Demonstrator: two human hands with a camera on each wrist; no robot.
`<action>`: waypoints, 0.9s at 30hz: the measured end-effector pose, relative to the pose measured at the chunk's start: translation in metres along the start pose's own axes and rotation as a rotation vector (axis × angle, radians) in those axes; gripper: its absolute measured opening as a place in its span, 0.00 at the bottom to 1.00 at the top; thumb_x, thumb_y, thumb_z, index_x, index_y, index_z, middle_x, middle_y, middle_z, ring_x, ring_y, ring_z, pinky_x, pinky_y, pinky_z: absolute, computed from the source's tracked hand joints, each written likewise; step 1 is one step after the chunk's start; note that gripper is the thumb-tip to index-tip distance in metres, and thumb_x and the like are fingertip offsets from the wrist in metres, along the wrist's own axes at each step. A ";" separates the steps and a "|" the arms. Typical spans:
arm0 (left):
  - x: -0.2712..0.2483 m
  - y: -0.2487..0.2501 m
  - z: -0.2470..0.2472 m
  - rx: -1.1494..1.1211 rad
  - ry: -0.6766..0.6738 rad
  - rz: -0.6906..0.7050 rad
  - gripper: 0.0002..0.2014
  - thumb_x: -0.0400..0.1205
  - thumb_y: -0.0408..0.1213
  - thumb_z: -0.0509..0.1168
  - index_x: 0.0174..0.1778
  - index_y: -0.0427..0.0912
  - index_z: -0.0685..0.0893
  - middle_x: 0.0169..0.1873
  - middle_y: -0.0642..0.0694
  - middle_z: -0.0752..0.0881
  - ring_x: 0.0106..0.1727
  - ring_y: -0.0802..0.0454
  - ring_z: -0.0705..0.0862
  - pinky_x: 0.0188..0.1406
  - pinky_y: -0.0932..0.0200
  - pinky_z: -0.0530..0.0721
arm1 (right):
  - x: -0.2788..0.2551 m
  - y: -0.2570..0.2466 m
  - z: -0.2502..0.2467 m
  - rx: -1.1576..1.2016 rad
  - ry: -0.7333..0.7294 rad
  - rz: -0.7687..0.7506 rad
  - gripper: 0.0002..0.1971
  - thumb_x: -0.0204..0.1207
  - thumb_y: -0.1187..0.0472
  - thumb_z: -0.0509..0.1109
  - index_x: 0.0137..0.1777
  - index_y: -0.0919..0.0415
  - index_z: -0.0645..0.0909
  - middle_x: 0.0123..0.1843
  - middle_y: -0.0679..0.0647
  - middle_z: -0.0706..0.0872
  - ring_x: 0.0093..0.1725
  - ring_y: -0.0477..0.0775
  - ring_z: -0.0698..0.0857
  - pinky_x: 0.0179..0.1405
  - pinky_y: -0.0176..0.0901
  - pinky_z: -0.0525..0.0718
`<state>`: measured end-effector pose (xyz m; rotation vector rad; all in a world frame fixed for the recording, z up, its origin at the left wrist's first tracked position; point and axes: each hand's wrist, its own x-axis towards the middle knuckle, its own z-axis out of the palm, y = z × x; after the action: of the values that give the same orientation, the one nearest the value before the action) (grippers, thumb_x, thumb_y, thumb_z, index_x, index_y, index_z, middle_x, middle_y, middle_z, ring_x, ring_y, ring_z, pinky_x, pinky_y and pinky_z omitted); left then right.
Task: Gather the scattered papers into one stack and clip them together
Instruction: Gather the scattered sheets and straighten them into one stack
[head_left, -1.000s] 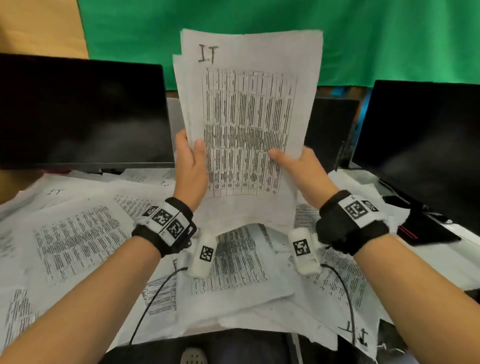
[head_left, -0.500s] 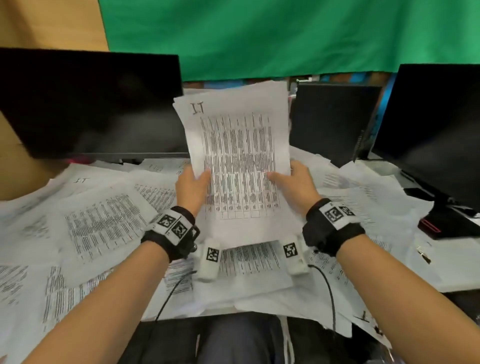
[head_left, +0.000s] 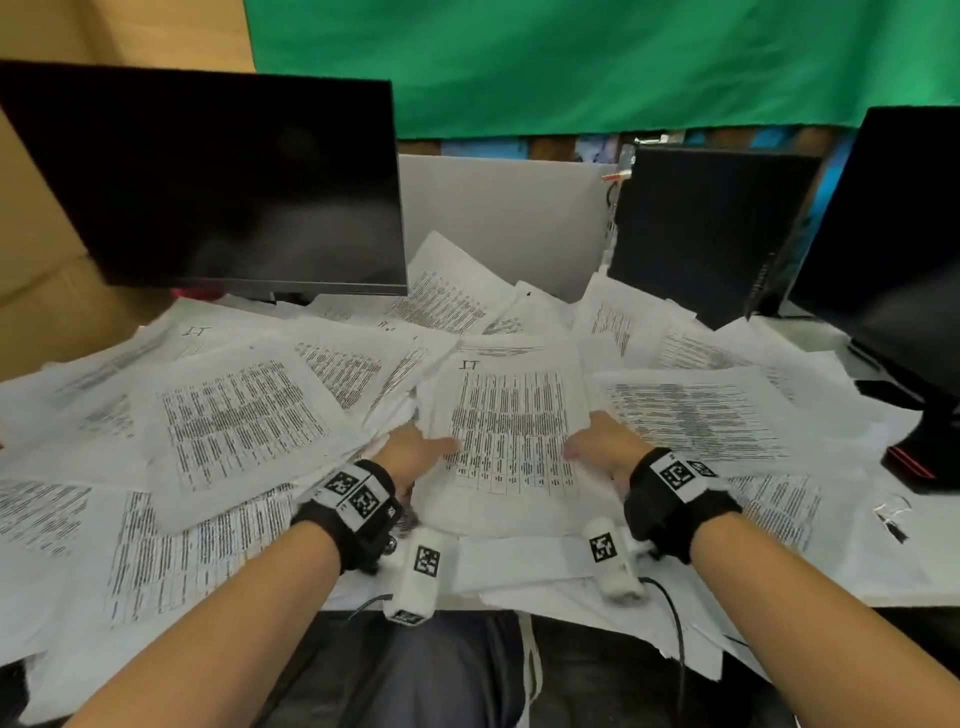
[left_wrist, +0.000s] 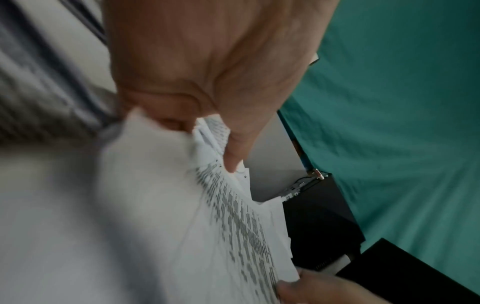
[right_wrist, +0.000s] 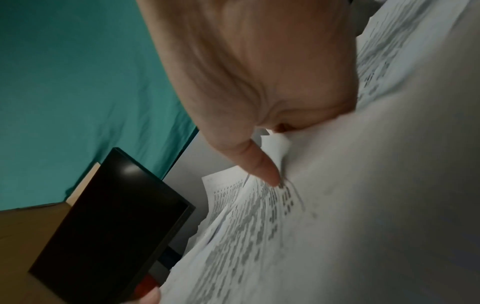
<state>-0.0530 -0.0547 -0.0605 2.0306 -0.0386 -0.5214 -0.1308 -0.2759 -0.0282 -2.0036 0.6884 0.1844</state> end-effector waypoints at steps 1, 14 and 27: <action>-0.009 0.006 0.005 0.036 -0.017 0.059 0.45 0.69 0.56 0.75 0.75 0.33 0.67 0.69 0.39 0.78 0.67 0.38 0.79 0.65 0.46 0.80 | 0.003 0.003 0.000 0.013 -0.006 0.004 0.36 0.81 0.71 0.64 0.85 0.68 0.50 0.80 0.66 0.66 0.75 0.66 0.71 0.65 0.51 0.76; -0.069 0.113 -0.025 -0.150 0.119 0.814 0.34 0.80 0.25 0.64 0.80 0.47 0.59 0.62 0.56 0.75 0.53 0.69 0.78 0.44 0.78 0.81 | -0.033 -0.058 -0.059 0.652 0.127 -0.671 0.27 0.77 0.77 0.65 0.69 0.49 0.73 0.66 0.51 0.85 0.64 0.52 0.86 0.62 0.51 0.86; -0.018 0.082 -0.029 -0.304 0.166 0.481 0.12 0.83 0.39 0.65 0.59 0.37 0.82 0.51 0.42 0.87 0.53 0.45 0.85 0.58 0.50 0.84 | -0.003 -0.026 -0.044 -0.518 0.067 -0.257 0.31 0.71 0.61 0.73 0.74 0.61 0.70 0.71 0.57 0.79 0.69 0.61 0.77 0.65 0.49 0.78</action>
<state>-0.0427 -0.0669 0.0266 1.6812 -0.3200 -0.0485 -0.1264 -0.3025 0.0152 -2.5824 0.4440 0.1526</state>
